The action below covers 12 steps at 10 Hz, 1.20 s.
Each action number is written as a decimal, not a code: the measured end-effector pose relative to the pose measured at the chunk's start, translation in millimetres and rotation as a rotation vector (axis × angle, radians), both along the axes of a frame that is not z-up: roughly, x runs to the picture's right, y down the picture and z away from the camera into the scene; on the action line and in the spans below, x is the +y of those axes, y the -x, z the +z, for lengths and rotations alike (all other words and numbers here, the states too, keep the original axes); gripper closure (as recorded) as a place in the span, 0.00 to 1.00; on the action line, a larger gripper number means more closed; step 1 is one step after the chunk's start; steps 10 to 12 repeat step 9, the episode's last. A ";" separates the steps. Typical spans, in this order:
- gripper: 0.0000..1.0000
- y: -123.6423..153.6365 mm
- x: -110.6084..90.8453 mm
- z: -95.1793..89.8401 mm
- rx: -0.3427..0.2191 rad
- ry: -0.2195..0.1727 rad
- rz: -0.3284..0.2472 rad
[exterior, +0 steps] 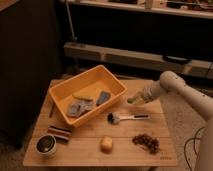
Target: Place pepper in table surface
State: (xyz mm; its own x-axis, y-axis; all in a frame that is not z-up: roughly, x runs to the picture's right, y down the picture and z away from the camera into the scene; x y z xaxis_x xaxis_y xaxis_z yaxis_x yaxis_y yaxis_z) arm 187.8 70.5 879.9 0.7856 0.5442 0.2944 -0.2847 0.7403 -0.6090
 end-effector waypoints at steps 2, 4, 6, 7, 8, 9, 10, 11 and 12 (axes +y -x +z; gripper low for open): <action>0.30 2.1 2.7 7.1 0.011 0.025 -0.014; 0.20 9.9 8.8 15.2 0.015 0.050 -0.028; 0.20 11.5 17.0 15.1 0.023 0.098 -0.054; 0.20 17.9 12.8 11.7 0.022 0.100 -0.074; 0.20 19.4 8.8 3.9 0.022 0.099 -0.091; 0.20 16.8 1.3 -9.4 0.028 0.090 -0.102; 0.20 16.8 1.3 -9.4 0.028 0.090 -0.102; 0.20 16.8 1.3 -9.4 0.028 0.090 -0.102; 0.20 16.8 1.3 -9.4 0.028 0.090 -0.102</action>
